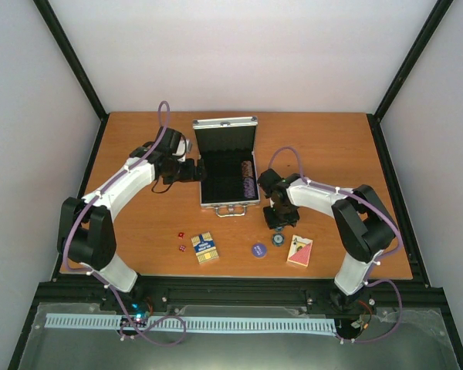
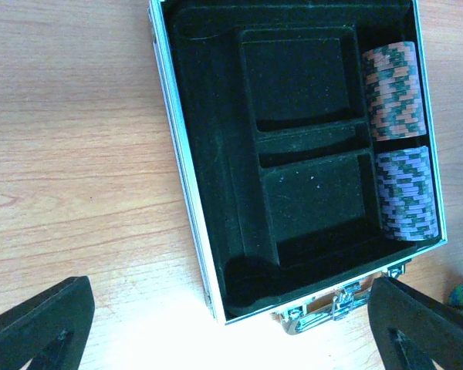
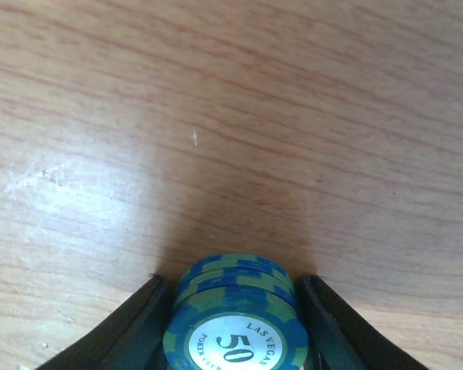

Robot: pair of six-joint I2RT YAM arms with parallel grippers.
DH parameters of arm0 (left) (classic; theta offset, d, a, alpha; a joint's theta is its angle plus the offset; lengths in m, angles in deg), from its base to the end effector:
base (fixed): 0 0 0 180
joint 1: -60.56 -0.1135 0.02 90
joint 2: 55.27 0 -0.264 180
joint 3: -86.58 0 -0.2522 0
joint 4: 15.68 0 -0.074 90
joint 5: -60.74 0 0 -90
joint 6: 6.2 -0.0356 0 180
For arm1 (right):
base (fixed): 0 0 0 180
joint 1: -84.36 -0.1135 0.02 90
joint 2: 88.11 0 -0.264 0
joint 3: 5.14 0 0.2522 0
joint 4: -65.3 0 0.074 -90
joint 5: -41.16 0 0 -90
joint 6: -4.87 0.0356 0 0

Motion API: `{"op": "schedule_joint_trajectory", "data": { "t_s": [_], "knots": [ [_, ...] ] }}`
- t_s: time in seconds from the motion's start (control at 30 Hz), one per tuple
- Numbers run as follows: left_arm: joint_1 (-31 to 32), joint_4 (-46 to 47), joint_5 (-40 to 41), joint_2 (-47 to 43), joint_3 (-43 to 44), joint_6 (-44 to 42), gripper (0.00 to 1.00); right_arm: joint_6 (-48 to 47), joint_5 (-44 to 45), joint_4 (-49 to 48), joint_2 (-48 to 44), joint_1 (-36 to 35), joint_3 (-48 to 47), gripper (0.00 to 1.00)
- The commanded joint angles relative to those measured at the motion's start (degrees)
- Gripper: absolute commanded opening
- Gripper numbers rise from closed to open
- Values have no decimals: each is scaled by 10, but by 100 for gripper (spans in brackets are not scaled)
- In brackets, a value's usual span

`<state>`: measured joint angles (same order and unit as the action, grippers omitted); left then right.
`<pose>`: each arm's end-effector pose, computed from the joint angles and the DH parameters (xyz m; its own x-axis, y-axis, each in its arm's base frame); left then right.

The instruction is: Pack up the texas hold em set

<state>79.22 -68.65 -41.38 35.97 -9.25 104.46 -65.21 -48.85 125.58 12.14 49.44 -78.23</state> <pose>0.3106 -0.1128 0.2521 -0.9135 -0.0556 -0.4031 0.0960 0.9332 -0.3464 0.2429 0.1696 0.1487 -0.9652 -0.2583 -0.0419 -0.2591 0.9657 0.0154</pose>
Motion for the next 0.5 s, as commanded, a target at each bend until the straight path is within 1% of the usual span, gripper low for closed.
{"op": "schedule_joint_trajectory", "data": {
  "t_s": [0.0, 0.07, 0.17, 0.23, 0.33, 0.47],
  "knots": [
    [1, -13, 8, 5, 14, -14, 100, 4, -8, -4, 14, -3, 6, 40],
    [1, -13, 9, 7, 13, -14, 100, 7, -10, -2, 9, -4, 11, 32],
    [1, -9, 10, 8, 8, -11, 100, 9, -9, -5, 1, -4, 21, 31],
    [0, -7, 8, 11, 7, -8, 100, 11, -7, -8, 3, -4, 23, 28],
    [1, -5, 5, 13, 7, -7, 100, 12, -1, -11, 10, -4, 18, 18],
    [1, -4, 6, 15, 9, -7, 100, 13, 23, -12, 26, -4, -7, 18]
  ]
}}
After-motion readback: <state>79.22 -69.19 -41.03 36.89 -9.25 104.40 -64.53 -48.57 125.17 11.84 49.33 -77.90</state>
